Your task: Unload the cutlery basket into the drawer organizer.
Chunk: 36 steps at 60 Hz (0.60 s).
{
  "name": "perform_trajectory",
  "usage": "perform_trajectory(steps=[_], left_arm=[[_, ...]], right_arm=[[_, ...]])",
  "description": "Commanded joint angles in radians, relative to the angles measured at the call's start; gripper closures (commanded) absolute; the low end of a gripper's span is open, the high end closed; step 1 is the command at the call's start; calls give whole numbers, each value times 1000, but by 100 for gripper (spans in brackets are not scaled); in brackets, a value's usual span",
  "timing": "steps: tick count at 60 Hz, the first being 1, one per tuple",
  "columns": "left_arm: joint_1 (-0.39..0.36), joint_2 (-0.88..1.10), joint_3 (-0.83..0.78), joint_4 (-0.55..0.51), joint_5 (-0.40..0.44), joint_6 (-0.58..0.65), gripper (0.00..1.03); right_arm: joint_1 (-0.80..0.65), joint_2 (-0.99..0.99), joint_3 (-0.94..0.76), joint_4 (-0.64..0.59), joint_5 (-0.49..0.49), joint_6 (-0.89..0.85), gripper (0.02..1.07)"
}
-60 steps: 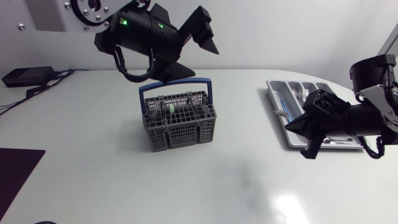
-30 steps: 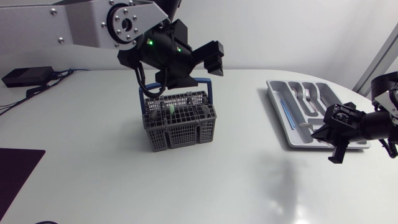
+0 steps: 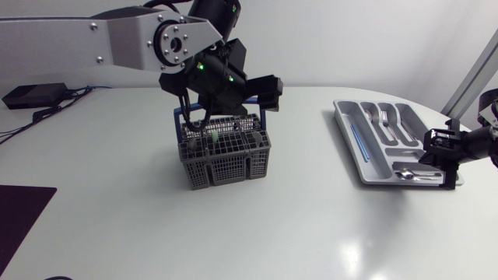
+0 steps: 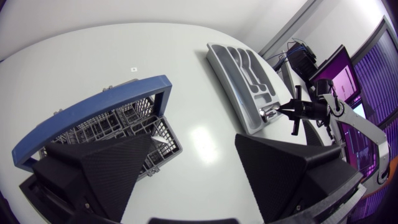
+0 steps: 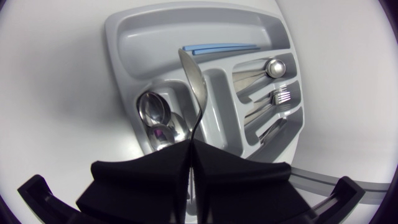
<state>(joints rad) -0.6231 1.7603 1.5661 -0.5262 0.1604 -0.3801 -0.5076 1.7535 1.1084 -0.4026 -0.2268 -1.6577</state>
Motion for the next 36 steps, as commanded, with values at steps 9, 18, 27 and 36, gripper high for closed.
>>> perform_trajectory(steps=[9, 18, 27, 36], left_arm=[[-15, 34, 9, -24, -42, 99, 9], [-29, 47, 12, -37, -65, 133, 9], [-44, 64, 22, -67, -79, 127, 9], [-69, 99, 54, -133, -104, 58, 9]], right_arm=[[-26, 72, 27, 85, 41, -134, 90], [-32, 107, 11, 134, 64, -155, 86], [-45, 109, -5, 160, 61, -162, 79], [-55, 84, -27, 183, 44, -162, 69]])
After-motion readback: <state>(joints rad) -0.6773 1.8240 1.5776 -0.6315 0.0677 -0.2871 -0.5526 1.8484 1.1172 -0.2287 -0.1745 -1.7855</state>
